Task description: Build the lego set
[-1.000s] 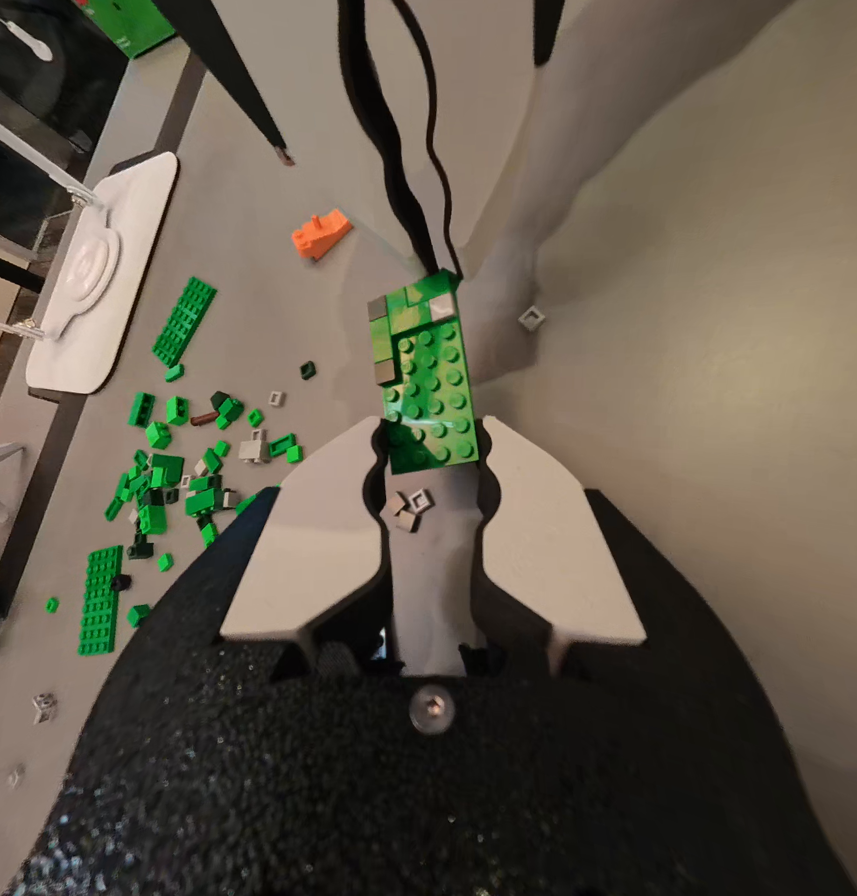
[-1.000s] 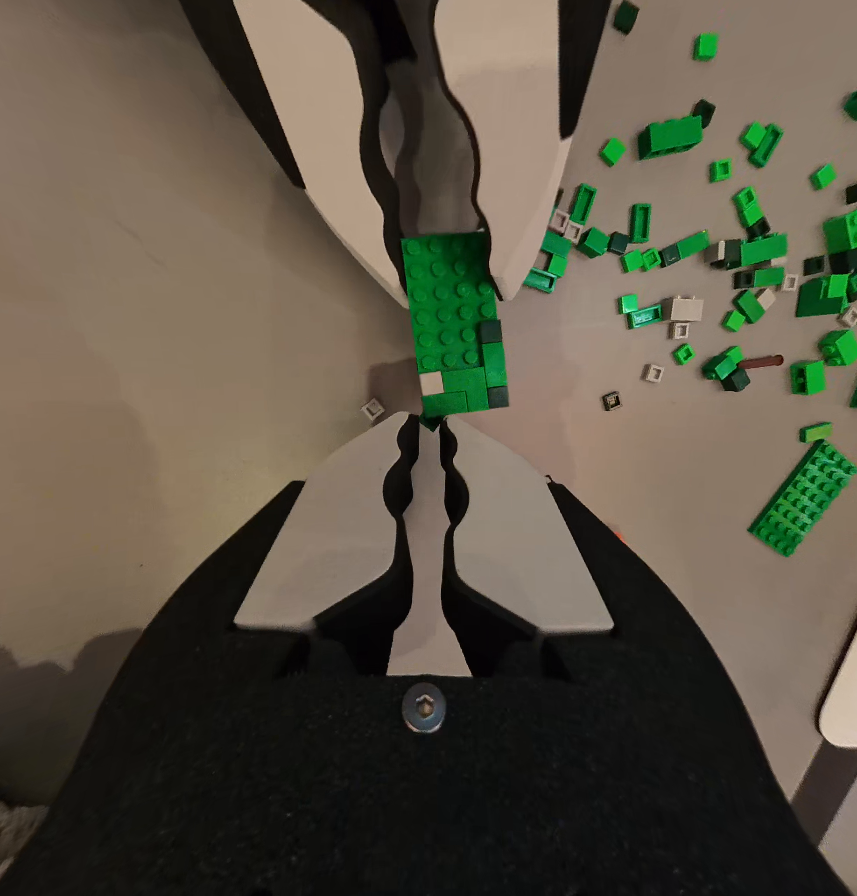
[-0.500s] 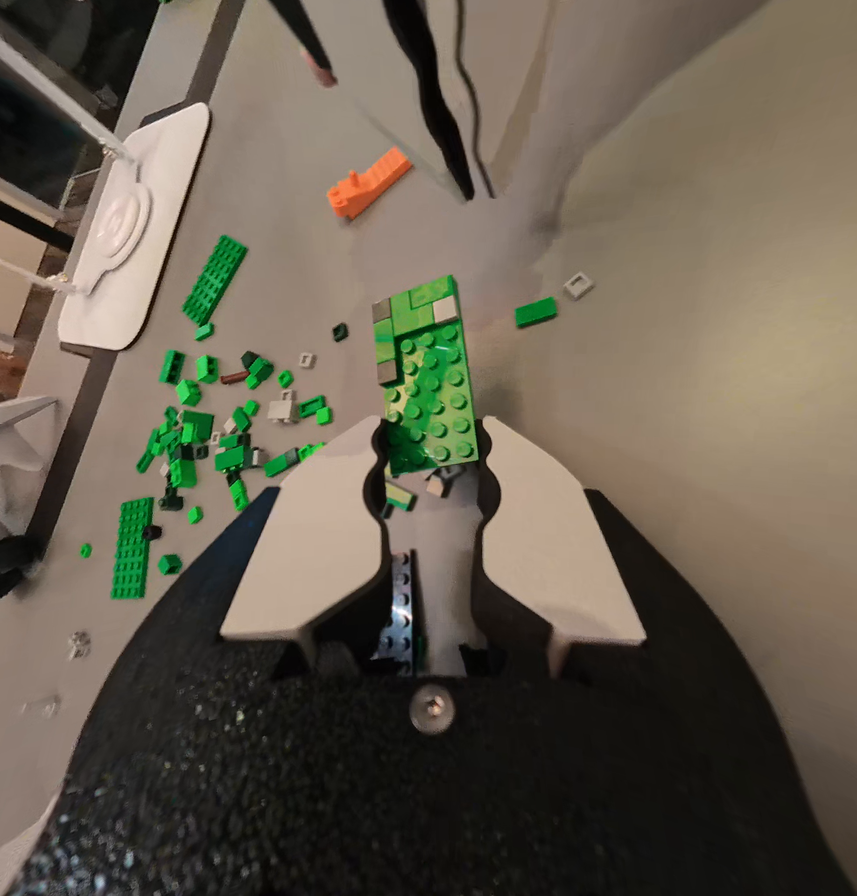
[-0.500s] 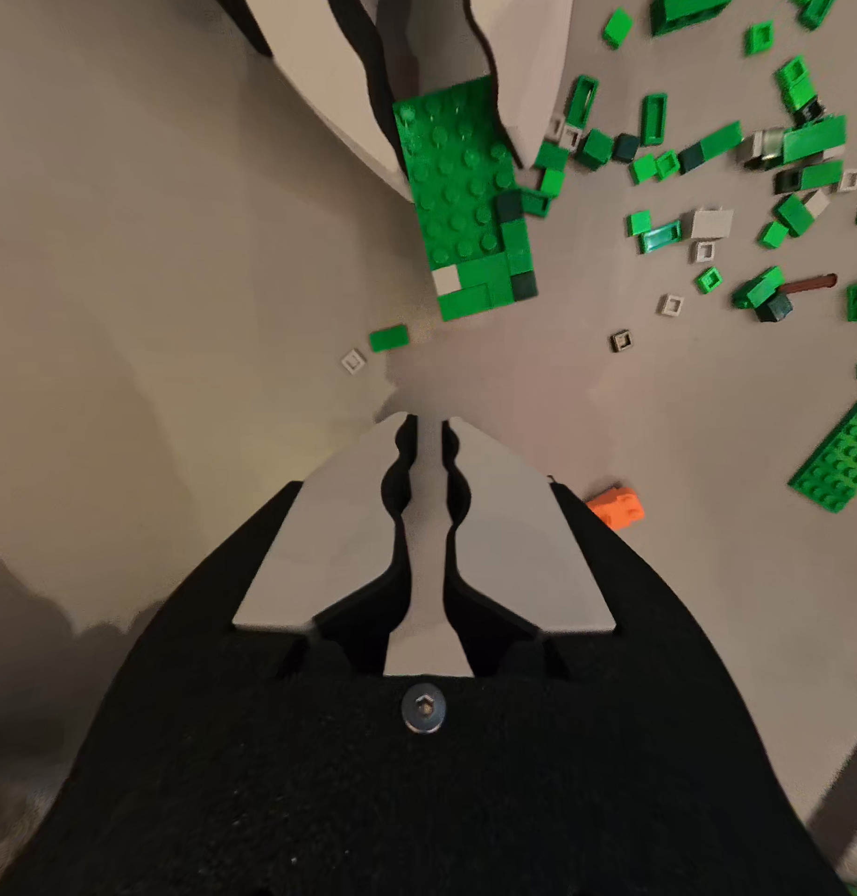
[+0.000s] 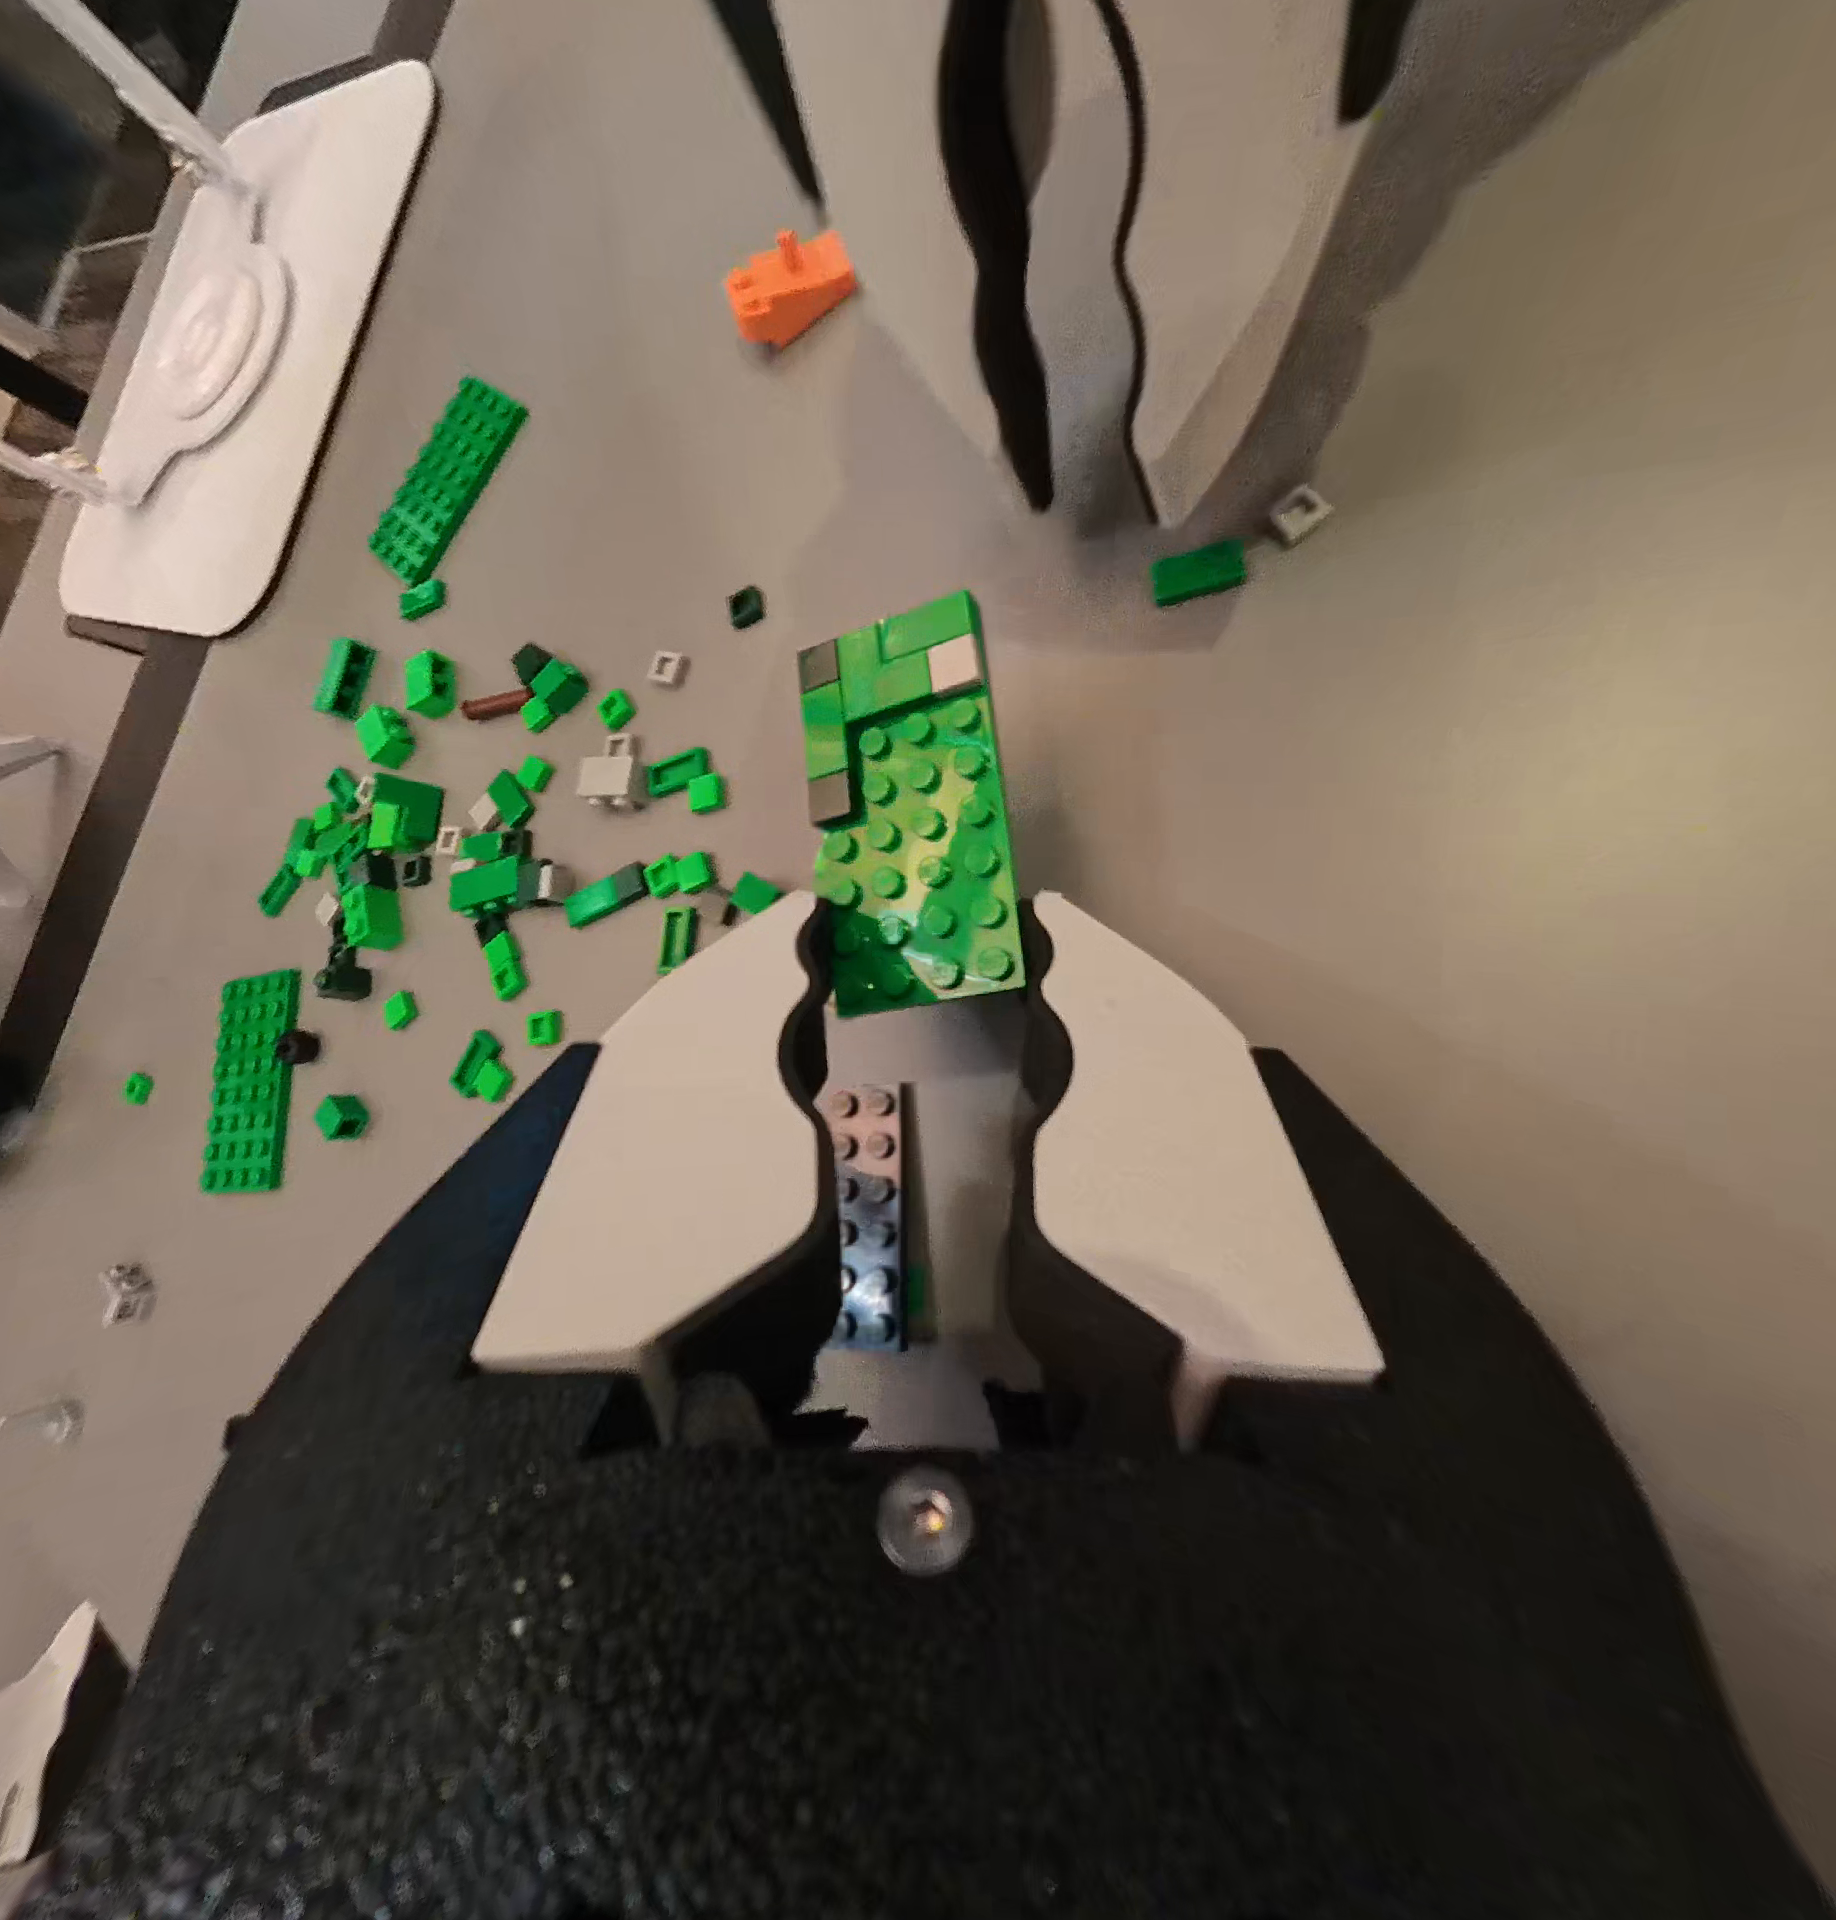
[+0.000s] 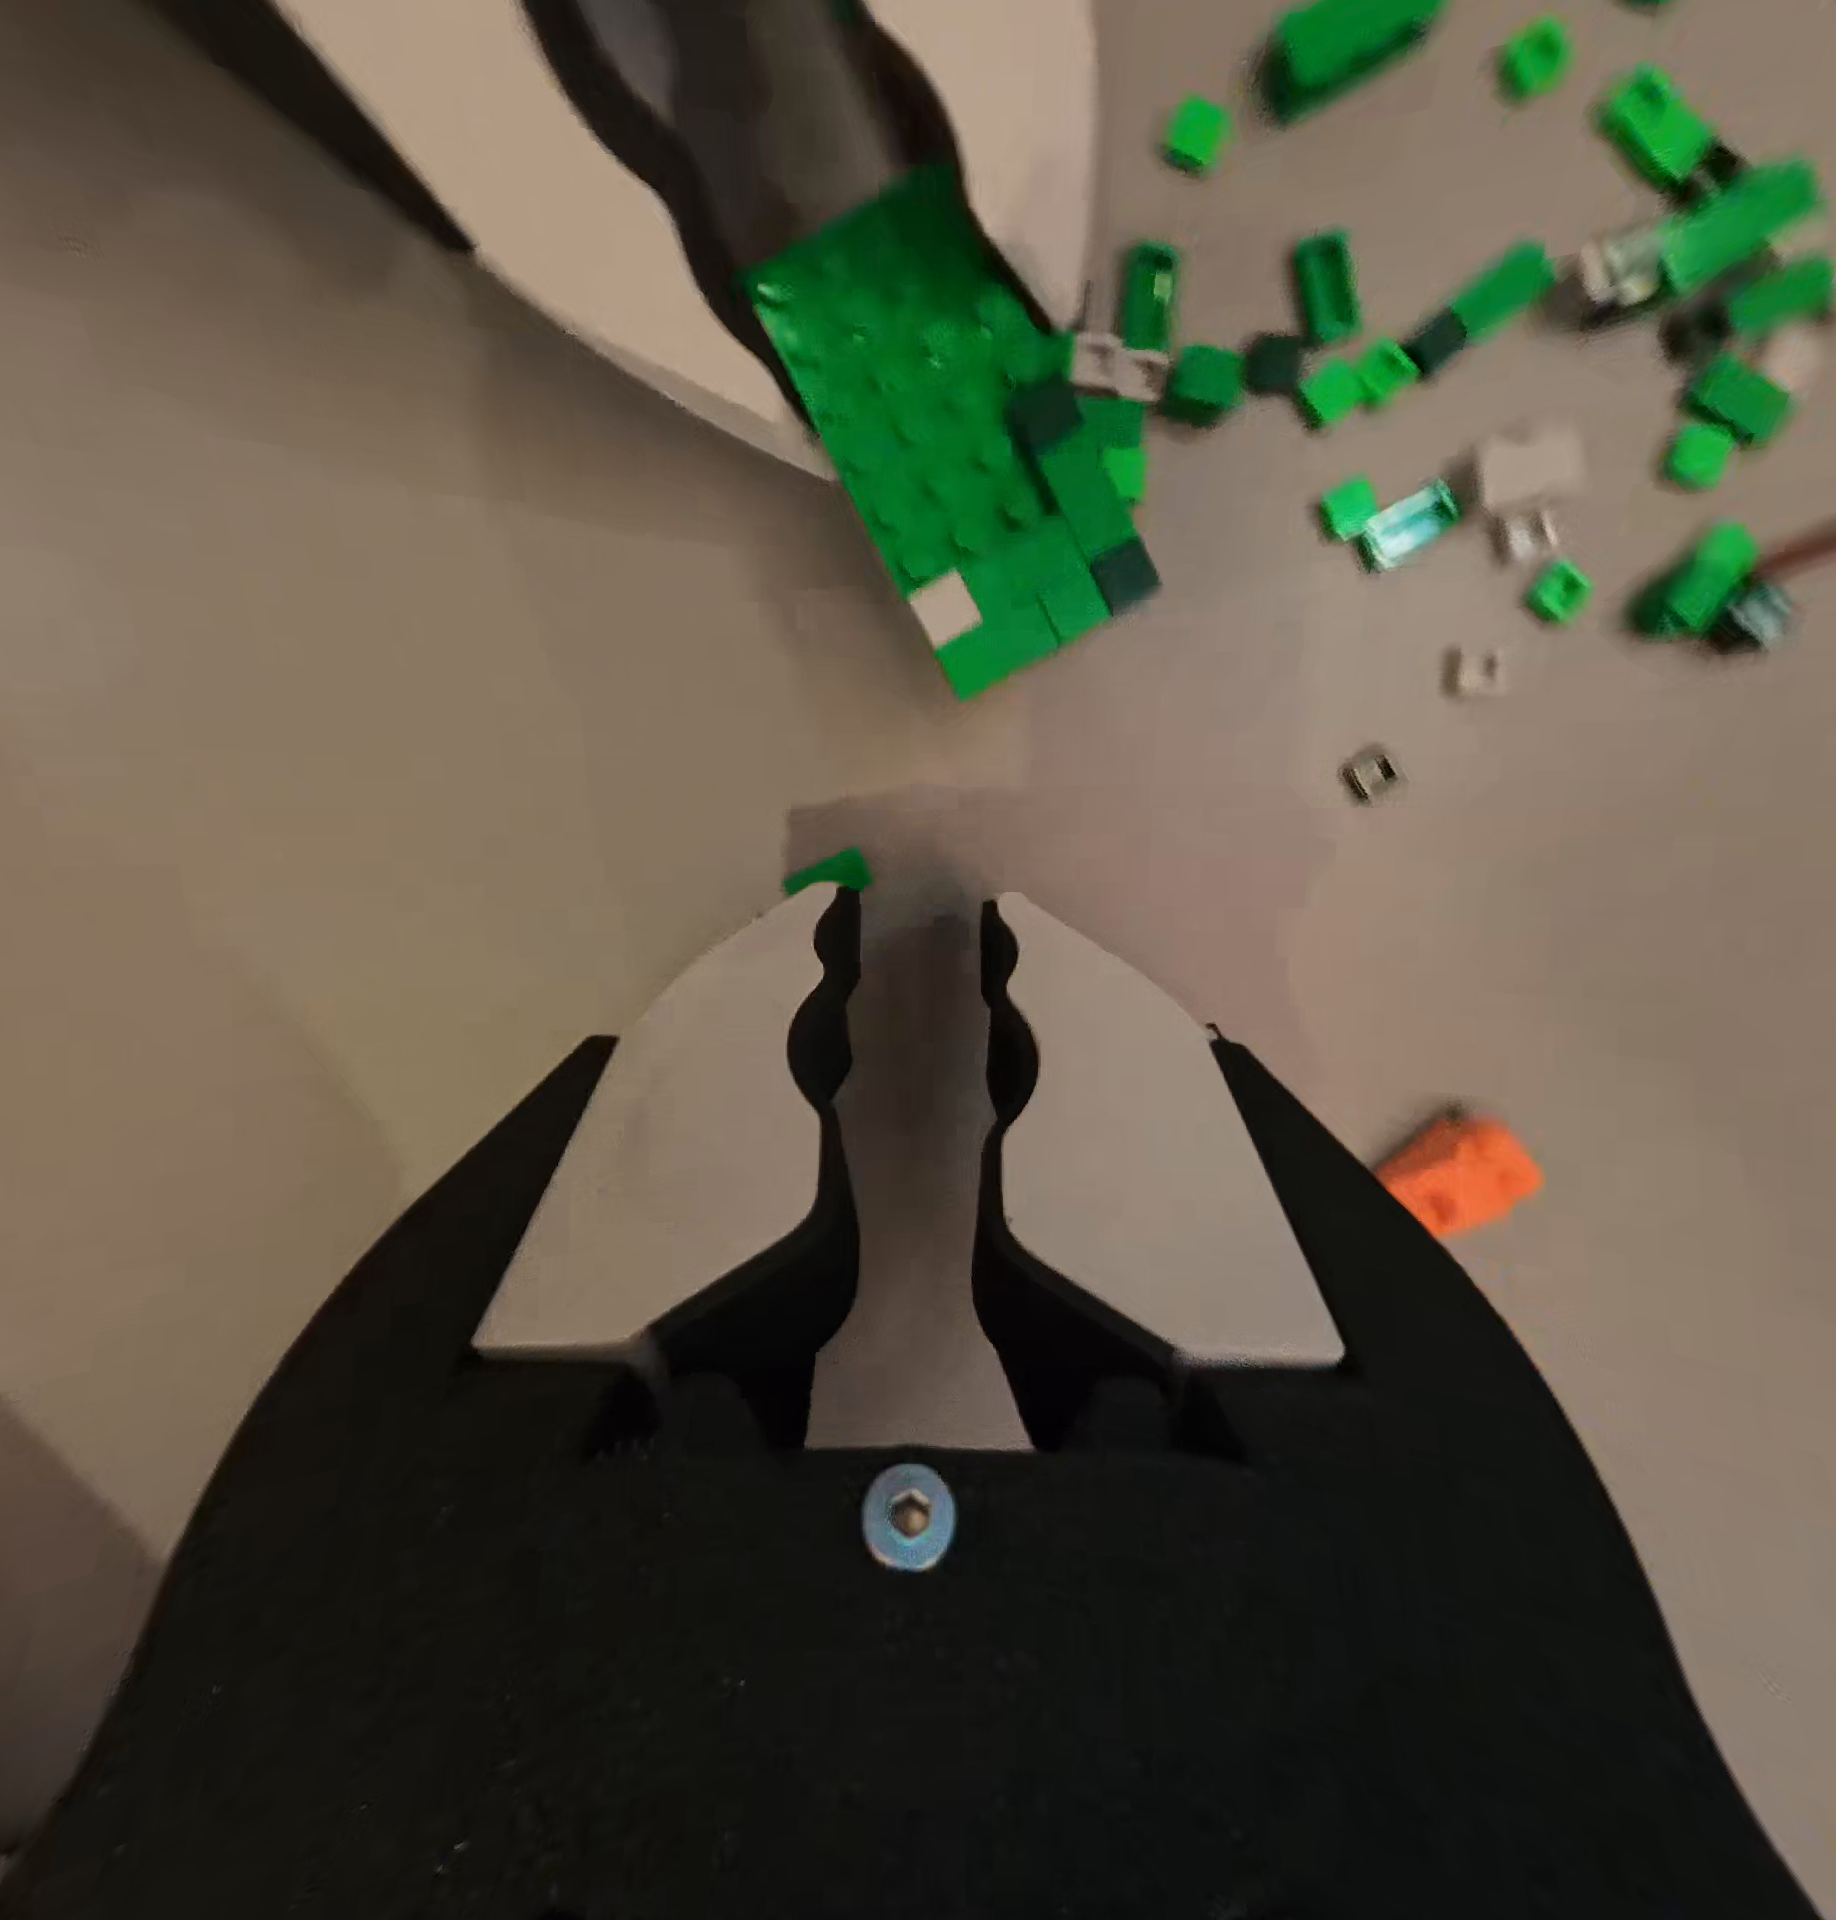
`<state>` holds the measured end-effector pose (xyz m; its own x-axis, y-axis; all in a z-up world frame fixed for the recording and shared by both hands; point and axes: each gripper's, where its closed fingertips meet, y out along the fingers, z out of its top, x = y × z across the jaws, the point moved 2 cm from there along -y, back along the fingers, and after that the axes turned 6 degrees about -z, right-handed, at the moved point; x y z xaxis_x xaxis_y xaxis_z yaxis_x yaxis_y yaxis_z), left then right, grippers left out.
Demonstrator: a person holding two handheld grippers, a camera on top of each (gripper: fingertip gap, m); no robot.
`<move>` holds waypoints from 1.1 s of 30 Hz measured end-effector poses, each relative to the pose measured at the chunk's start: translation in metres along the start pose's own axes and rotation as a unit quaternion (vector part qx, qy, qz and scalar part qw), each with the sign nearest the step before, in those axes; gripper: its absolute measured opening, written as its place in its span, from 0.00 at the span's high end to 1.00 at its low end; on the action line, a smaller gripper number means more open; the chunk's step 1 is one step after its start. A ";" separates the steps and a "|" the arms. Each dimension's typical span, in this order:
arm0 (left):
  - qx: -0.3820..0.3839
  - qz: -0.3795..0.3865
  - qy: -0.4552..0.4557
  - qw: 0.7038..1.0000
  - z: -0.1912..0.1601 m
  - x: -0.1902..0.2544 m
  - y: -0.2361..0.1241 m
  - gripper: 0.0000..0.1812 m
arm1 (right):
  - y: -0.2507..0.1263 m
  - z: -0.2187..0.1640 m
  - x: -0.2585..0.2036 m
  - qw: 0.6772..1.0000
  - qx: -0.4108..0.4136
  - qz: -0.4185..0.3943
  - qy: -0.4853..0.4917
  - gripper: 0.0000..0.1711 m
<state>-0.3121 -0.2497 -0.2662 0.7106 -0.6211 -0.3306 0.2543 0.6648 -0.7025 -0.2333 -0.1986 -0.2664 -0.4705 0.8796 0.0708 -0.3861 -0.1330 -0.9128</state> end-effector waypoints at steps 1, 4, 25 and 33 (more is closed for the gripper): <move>0.001 0.008 -0.004 1.000 0.000 -0.003 -0.002 0.82 | -0.004 0.001 0.000 0.999 0.001 -0.020 0.033 0.88; 0.001 0.026 -0.009 1.000 -0.001 -0.009 -0.006 0.82 | -0.014 0.001 0.004 0.983 0.012 -0.076 0.167 0.93; -0.012 0.080 0.000 0.997 -0.007 -0.021 -0.003 0.82 | 0.013 0.006 -0.018 0.926 -0.188 -0.037 0.325 0.89; 0.013 0.059 -0.008 0.998 0.002 -0.015 -0.004 0.82 | 0.006 -0.004 -0.021 0.946 -0.200 -0.024 0.255 0.96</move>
<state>-0.3227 -0.2419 -0.2574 0.7469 -0.5313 -0.3998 0.1844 0.7431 -0.6432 -0.2227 -0.2164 -0.2745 0.0238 0.9997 0.0057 -0.0190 0.0062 -0.9998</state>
